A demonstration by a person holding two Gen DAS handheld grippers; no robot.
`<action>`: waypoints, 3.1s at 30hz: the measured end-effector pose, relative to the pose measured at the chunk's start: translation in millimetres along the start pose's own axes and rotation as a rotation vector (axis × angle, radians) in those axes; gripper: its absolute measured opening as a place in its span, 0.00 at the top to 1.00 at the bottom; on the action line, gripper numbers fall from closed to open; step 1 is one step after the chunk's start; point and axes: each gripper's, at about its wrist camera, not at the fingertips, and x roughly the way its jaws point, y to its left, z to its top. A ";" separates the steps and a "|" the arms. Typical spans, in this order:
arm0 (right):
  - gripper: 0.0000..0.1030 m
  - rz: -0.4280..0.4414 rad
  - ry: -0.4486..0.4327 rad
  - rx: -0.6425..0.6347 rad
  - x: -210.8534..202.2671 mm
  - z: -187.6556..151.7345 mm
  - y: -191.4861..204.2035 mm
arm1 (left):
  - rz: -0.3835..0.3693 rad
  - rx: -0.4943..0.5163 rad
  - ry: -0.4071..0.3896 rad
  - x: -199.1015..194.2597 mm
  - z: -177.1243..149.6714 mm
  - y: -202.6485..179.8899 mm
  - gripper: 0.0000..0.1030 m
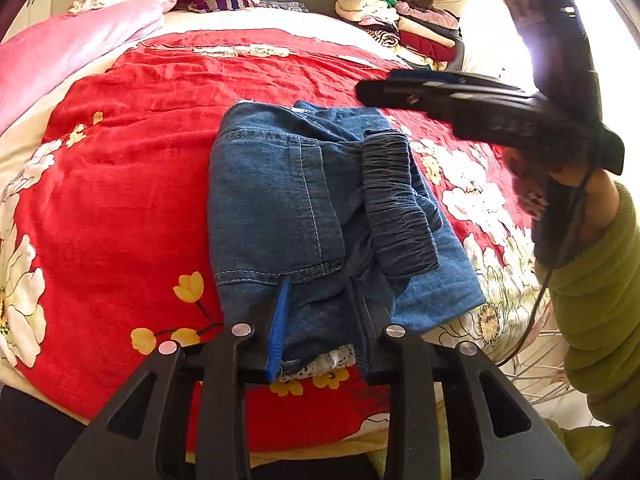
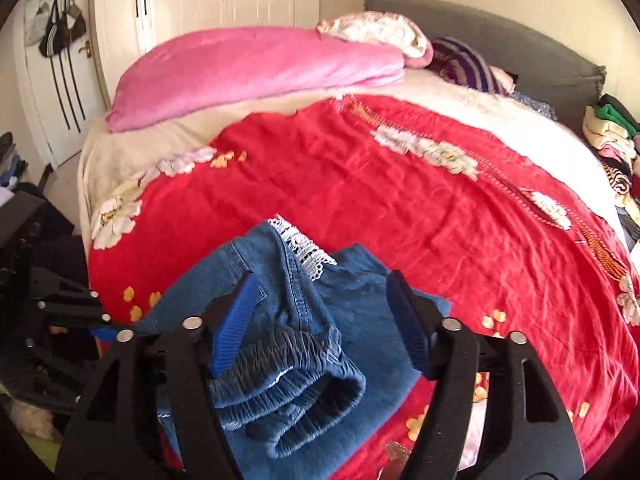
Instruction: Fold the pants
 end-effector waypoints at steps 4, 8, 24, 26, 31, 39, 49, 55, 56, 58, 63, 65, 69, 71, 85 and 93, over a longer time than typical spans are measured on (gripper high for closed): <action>0.31 -0.014 -0.032 0.012 -13.9 -0.3 -1.7 | 0.003 0.005 0.000 -1.0 -1.8 -1.3 0.73; 0.26 -0.023 -0.051 0.030 -25.0 -3.4 -4.4 | 0.005 0.003 -0.002 -2.4 -5.3 -0.8 0.72; 0.13 -0.056 -0.146 0.142 -78.1 -35.1 -13.1 | 0.057 0.018 -0.121 -49.5 4.2 -10.5 0.14; 0.13 -0.067 -0.143 0.148 -82.0 -41.7 -14.2 | 0.073 0.014 -0.132 -51.7 7.1 -9.0 0.09; 0.13 -0.075 -0.109 0.201 -76.1 -57.0 -24.0 | 0.106 -0.015 -0.141 -43.8 16.4 2.0 0.08; 0.13 -0.017 0.005 0.320 -36.1 -78.2 -37.9 | 0.138 -0.085 -0.096 -13.7 34.1 28.0 0.08; 0.33 0.094 0.129 0.428 13.6 -94.9 -45.8 | 0.098 -0.108 -0.041 30.5 51.9 40.4 0.08; 0.33 0.146 0.118 0.433 22.8 -92.1 -43.9 | 0.087 -0.081 -0.022 47.0 56.3 34.6 0.09; 0.33 0.149 0.116 0.421 25.5 -90.5 -41.5 | 0.082 -0.081 -0.022 47.8 56.6 33.6 0.10; 0.39 0.161 0.109 0.409 29.3 -88.9 -38.2 | 0.075 -0.082 -0.023 49.1 57.3 31.6 0.21; 0.68 0.221 0.083 0.385 31.4 -85.6 -31.2 | 0.066 -0.061 -0.022 49.6 56.9 23.2 0.45; 0.74 0.217 0.068 0.367 28.7 -82.7 -26.7 | 0.079 -0.053 -0.035 46.0 57.3 18.7 0.54; 0.77 0.201 0.025 0.330 17.6 -75.9 -19.3 | 0.067 -0.064 -0.083 29.9 60.6 15.1 0.70; 0.77 0.191 0.005 0.309 11.5 -70.6 -16.3 | 0.061 -0.062 -0.096 25.4 62.6 13.8 0.70; 0.80 0.123 -0.101 0.204 20.8 -4.9 -25.0 | 0.109 -0.065 -0.216 6.9 111.5 28.8 0.70; 0.80 0.093 -0.102 0.201 39.4 18.9 -39.7 | 0.112 -0.072 -0.236 15.4 139.8 40.0 0.70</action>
